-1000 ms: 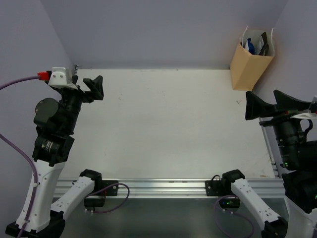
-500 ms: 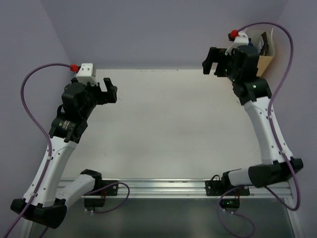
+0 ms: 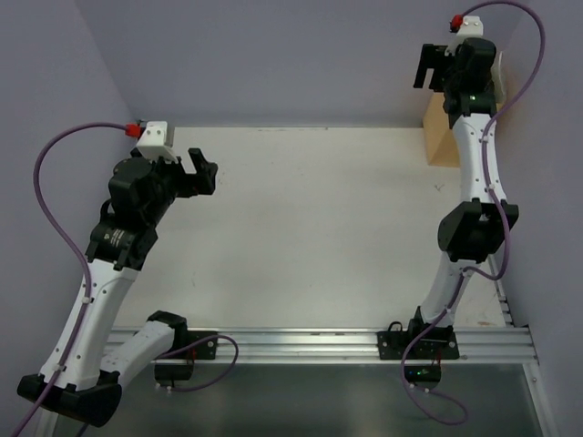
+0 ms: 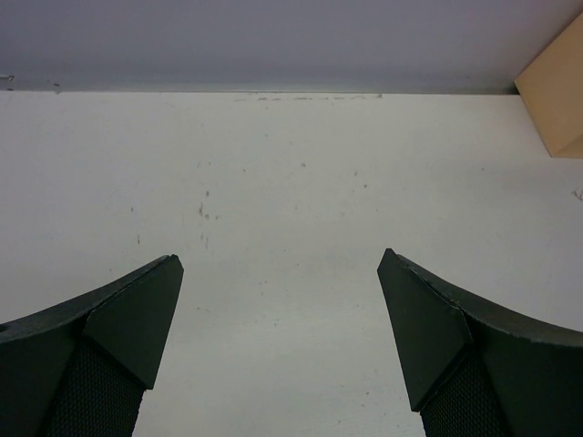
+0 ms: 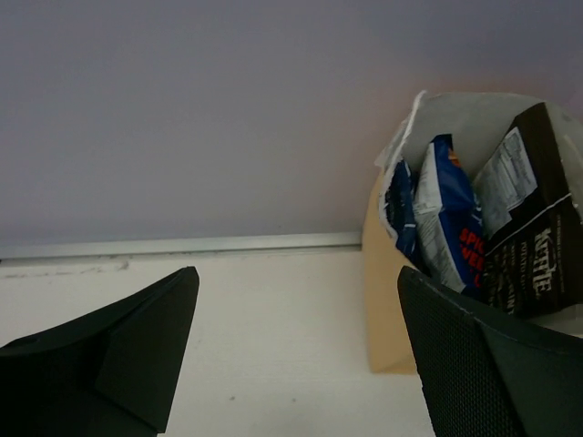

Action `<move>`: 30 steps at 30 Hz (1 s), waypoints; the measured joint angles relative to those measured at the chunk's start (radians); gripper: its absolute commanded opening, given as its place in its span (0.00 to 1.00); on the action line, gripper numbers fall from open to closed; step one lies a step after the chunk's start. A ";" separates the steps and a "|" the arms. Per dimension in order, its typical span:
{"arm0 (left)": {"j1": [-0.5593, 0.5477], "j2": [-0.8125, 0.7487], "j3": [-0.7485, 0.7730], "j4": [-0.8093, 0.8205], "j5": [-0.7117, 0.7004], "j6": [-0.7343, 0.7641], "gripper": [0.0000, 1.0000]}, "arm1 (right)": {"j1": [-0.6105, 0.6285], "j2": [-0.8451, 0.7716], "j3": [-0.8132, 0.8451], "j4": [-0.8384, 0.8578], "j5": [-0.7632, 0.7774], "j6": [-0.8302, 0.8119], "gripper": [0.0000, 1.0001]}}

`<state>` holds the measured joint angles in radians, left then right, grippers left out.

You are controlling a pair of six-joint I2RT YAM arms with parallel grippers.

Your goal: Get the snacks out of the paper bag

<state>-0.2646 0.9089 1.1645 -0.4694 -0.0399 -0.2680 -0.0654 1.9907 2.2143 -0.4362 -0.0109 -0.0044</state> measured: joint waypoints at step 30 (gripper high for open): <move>0.000 0.030 -0.067 -0.003 0.063 -0.008 1.00 | -0.109 0.253 -0.011 0.259 -0.087 -0.217 0.00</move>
<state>-0.2646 0.9390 1.0973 -0.4725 0.0235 -0.2760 -0.1749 2.2433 2.2028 -0.1776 -0.0978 -0.2214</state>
